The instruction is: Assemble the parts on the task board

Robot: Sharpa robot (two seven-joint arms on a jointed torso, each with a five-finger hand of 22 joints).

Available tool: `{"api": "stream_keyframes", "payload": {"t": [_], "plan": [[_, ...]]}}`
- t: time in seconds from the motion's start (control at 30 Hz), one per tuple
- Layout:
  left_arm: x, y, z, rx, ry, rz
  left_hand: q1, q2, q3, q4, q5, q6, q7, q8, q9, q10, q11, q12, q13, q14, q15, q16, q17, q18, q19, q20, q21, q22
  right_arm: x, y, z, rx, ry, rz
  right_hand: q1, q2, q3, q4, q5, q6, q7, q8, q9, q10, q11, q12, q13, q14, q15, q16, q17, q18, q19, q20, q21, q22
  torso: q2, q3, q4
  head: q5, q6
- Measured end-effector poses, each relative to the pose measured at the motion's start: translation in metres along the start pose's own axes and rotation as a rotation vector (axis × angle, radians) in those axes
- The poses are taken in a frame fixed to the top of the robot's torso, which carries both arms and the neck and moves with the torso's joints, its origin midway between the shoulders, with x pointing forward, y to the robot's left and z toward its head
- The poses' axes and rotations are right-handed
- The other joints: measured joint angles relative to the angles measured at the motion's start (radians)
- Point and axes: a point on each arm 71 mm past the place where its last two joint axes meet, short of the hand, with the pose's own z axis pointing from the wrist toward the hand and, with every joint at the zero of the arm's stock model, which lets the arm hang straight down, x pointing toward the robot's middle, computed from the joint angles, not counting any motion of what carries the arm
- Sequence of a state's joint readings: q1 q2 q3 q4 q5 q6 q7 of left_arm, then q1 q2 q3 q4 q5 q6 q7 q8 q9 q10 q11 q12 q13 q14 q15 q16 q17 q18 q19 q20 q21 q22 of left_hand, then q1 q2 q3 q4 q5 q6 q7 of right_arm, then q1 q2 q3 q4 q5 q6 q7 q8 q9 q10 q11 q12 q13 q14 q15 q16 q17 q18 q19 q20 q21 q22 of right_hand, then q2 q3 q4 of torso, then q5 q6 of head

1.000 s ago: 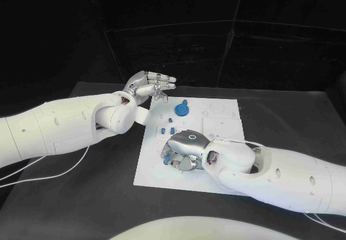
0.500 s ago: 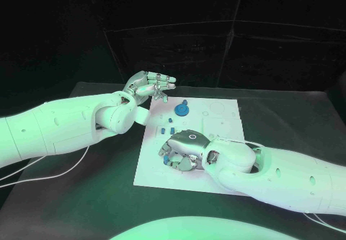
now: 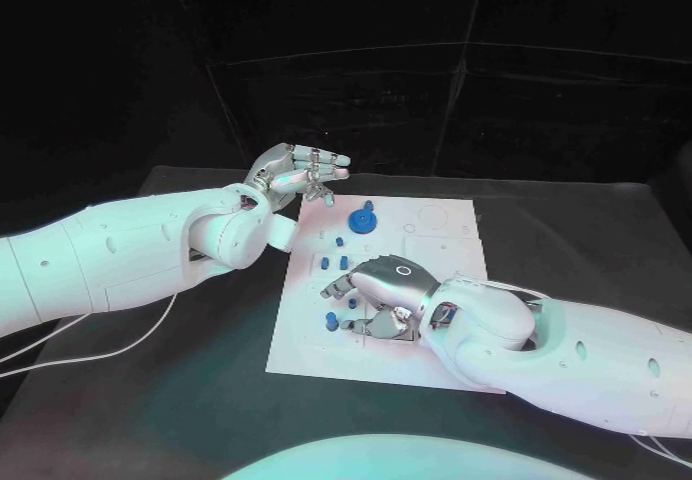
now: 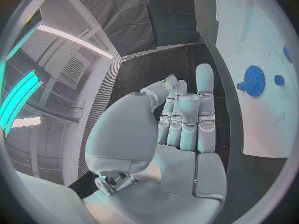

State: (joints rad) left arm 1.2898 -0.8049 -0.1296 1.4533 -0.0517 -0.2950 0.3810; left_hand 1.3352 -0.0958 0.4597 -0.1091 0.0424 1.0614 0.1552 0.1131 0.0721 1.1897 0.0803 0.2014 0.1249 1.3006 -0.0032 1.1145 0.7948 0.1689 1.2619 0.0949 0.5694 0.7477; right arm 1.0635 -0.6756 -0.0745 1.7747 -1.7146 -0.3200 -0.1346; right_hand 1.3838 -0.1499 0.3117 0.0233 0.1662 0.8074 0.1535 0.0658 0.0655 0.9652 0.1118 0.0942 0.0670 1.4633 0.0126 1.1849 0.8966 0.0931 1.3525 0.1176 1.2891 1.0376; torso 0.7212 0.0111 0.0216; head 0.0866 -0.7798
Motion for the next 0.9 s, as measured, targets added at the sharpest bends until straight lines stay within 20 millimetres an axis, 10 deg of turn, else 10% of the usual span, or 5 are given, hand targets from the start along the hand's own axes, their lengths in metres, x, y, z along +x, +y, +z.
{"api": "stream_keyframes", "payload": {"t": [0.27, 0.53, 0.7, 0.9], "plan": [[-0.003, 0.0, -0.001, -0.001, -0.005, 0.001, 0.0, 0.0, 0.0, 0.0, 0.0, 0.0, 0.0, 0.0, 0.0, 0.0, 0.0, 0.0, 0.0, 0.0, 0.0, 0.0, 0.0, 0.0, 0.0, 0.0, 0.0, 0.0, -0.037, -0.031, -0.033, 0.107, -0.117, 0.091, -0.034, 0.031, -0.033, 0.047, 0.03, 0.122, 0.02, 0.034, 0.016, 0.182, -0.018, 0.105, 0.023, 0.0, -0.001, 0.032, 0.048, 0.0, 0.027, -0.007, 0.026, 0.052, -0.002, -0.0012, -0.001, -0.028, 0.016], [-0.004, 0.0, -0.002, -0.002, -0.007, 0.002, 0.0, 0.0, 0.0, 0.0, 0.0, 0.0, 0.0, 0.0, 0.0, 0.0, 0.0, 0.0, 0.0, 0.0, 0.0, 0.0, 0.0, 0.0, 0.0, 0.0, 0.0, 0.0, -0.061, -0.074, -0.079, 0.344, -0.135, 0.209, -0.144, -0.001, -0.139, 0.135, 0.1, 0.218, -0.039, 0.105, 0.038, 0.401, -0.082, 0.297, 0.154, 0.003, -0.054, 0.134, 0.199, 0.0, 0.076, -0.045, 0.085, 0.148, -0.005, -0.0028, -0.0074, -0.076, 0.035], [-0.004, 0.0, -0.002, -0.003, -0.007, 0.002, 0.0, 0.0, 0.0, 0.0, 0.0, 0.0, 0.0, 0.0, 0.0, 0.0, 0.0, 0.0, 0.0, 0.0, 0.0, 0.0, 0.0, 0.0, 0.0, 0.0, 0.0, 0.0, -0.06, -0.093, -0.102, 0.492, -0.084, 0.242, -0.162, 0.028, -0.276, 0.208, 0.123, 0.239, -0.061, 0.196, 0.093, 0.418, -0.114, 0.848, 0.767, 0.004, -0.076, 0.187, 0.271, -0.016, 0.086, -0.076, 0.111, 0.192, -0.007, -0.0036, -0.0139, -0.107, 0.042], [-0.005, 0.0, -0.003, -0.003, -0.007, 0.002, 0.0, 0.0, -0.007, 0.0, 0.0, 0.0, 0.0, 0.0, 0.0, -0.006, 0.002, 0.007, 0.001, -0.002, 0.002, 0.0, -0.002, 0.0, 0.0, 0.0, 0.0, 0.0, -0.059, -0.107, -0.123, 0.628, -0.036, 0.245, -0.144, 0.045, -0.348, 0.241, 0.119, 0.205, -0.065, 0.239, 0.132, 0.41, -0.106, 1.008, 0.968, 0.003, -0.076, 0.209, 0.314, -0.016, 0.09, -0.079, 0.116, 0.211, -0.01, -0.0035, -0.023, -0.134, 0.049]]}}
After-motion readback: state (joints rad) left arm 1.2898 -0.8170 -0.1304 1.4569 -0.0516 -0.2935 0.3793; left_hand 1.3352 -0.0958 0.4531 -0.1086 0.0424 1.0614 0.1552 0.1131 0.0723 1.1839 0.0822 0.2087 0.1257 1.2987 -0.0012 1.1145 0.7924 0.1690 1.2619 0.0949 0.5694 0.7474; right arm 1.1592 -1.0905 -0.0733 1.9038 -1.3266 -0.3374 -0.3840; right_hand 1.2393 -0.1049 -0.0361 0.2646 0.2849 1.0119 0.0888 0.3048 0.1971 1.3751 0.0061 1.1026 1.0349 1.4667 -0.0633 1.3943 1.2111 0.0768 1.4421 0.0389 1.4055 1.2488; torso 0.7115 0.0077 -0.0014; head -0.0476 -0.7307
